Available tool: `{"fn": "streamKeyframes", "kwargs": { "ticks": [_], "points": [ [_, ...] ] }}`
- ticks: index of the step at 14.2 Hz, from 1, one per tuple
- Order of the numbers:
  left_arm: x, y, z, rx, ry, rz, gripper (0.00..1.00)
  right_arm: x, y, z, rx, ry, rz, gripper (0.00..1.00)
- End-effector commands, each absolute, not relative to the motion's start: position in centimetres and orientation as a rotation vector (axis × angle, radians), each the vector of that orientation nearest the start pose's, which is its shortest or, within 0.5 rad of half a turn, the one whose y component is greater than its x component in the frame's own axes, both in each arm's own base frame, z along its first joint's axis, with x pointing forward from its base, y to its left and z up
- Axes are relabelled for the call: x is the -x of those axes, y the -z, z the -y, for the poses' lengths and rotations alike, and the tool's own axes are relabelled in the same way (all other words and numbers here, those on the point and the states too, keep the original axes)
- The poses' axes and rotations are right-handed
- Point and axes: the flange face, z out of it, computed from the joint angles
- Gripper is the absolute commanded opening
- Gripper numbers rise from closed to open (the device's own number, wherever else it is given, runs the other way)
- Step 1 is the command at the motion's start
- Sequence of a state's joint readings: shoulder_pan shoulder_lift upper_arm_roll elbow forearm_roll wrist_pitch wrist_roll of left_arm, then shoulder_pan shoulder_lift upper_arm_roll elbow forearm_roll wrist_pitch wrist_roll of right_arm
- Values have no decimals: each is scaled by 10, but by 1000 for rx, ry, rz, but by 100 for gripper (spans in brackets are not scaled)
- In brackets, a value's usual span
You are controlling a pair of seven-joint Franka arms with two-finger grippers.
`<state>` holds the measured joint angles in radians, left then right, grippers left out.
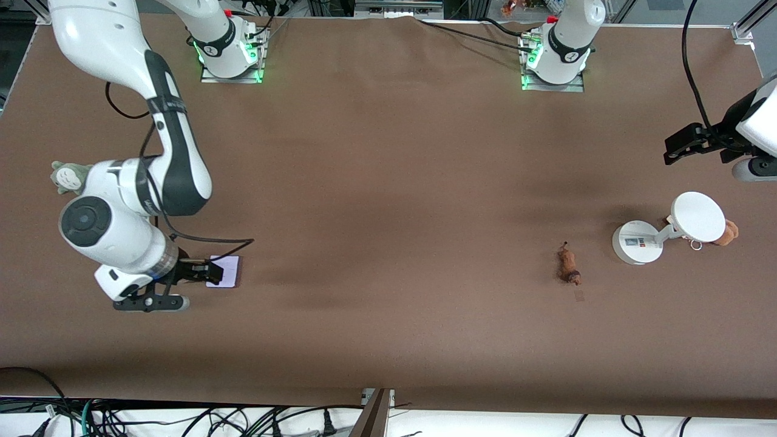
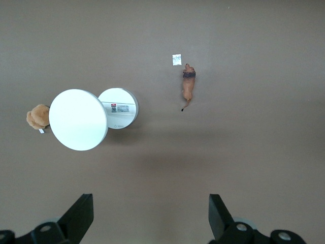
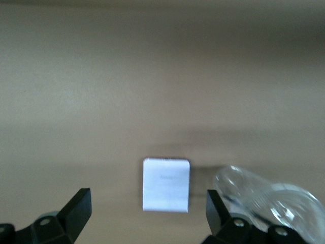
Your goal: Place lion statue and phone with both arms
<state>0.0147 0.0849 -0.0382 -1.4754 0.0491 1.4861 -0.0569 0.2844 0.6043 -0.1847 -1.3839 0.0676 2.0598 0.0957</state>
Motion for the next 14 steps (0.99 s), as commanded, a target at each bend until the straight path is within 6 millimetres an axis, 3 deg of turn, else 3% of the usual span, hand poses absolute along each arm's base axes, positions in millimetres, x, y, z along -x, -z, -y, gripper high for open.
{"fn": "streamKeyframes", "kwargs": {
  "ticks": [1,5,9,11,14],
  "points": [
    [-577,-616,6,3068,-126,24,100,-699,-437,-74,3171,111,-2,100],
    [-583,-612,2,3066,-117,35,100,-660,-502,-53,3159,-44,-70,100],
    [-582,-609,1,3066,-131,37,100,-629,-559,-31,3136,-35,-101,100],
    [-581,-609,1,3065,-133,35,100,-601,-576,-18,3143,-108,-107,100],
    [-581,-609,0,3065,-136,39,100,-573,-611,5,3124,-53,-145,100]
  ]
}}
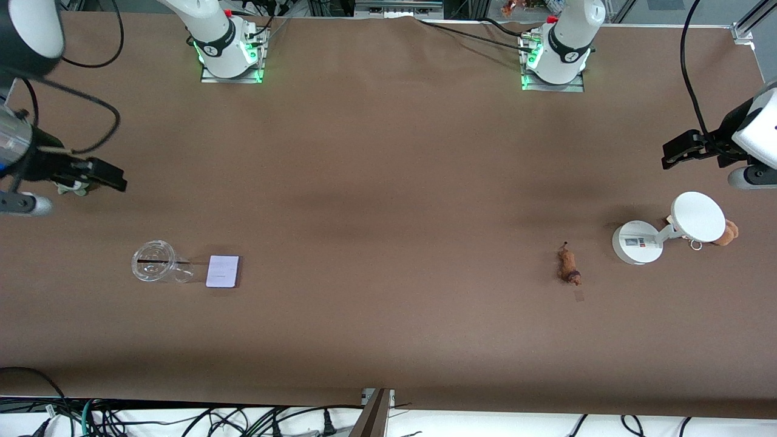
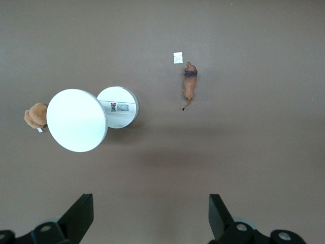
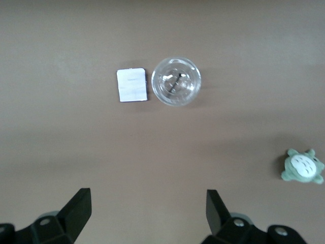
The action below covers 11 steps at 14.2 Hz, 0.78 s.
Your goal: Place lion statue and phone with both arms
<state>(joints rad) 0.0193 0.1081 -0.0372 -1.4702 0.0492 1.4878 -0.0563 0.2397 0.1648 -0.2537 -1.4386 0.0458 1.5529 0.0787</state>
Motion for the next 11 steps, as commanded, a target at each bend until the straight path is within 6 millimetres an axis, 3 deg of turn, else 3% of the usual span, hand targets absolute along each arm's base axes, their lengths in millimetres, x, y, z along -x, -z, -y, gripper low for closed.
{"fn": "streamKeyframes", "kwargs": {
  "ticks": [1,2,4,11],
  "points": [
    [-581,-609,1,3065,-136,37,100,-563,-623,4,3125,-54,-138,100],
    [-581,-609,1,3065,-138,37,100,-555,-630,14,3124,-67,-161,100],
    [-581,-609,1,3065,-140,37,100,-549,-623,19,3119,-117,-168,100],
    [-581,-608,-1,3065,-143,42,100,-565,-619,16,3143,-138,-156,100]
  ]
}}
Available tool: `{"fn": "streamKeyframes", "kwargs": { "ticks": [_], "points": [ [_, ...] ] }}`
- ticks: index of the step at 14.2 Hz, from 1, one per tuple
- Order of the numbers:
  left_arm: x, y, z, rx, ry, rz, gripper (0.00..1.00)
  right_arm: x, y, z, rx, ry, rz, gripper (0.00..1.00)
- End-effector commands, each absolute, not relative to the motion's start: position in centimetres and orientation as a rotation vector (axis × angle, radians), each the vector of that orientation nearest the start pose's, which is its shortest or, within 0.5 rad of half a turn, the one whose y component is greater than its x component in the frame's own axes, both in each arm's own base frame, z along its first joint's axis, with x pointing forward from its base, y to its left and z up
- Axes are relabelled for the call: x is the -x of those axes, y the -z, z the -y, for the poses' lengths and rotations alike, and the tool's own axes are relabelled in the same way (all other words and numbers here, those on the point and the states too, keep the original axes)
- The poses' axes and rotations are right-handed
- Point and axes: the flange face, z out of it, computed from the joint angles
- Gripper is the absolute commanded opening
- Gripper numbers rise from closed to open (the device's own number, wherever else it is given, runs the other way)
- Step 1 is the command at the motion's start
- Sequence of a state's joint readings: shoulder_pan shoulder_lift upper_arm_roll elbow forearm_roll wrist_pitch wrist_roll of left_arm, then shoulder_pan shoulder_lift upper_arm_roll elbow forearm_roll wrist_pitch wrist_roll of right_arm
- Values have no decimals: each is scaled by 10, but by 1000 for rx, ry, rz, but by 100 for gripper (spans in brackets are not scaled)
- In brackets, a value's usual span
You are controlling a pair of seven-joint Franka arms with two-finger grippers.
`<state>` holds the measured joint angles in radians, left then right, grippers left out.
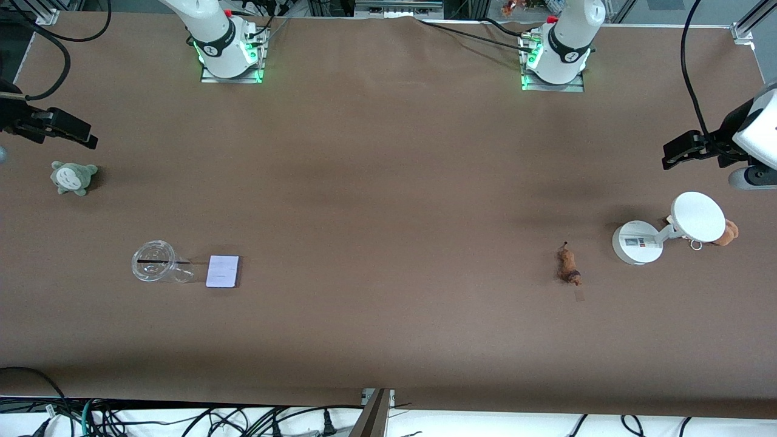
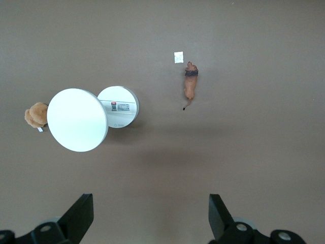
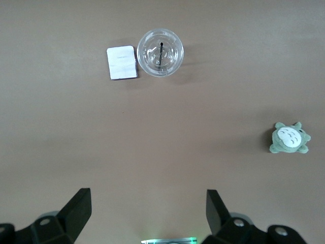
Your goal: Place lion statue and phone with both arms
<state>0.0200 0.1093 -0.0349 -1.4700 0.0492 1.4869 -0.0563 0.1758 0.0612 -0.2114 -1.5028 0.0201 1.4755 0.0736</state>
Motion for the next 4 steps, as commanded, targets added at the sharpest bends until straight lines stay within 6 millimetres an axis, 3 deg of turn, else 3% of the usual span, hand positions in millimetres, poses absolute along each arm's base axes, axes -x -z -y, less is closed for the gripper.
{"fn": "streamKeyframes", "kwargs": {
  "ticks": [1,4],
  "points": [
    [-581,-609,-1,3065,-141,40,100,-566,-616,15,3143,-147,-156,100],
    [-581,-608,-1,3065,-143,42,100,-567,-617,14,3139,-135,-163,100]
  ]
}}
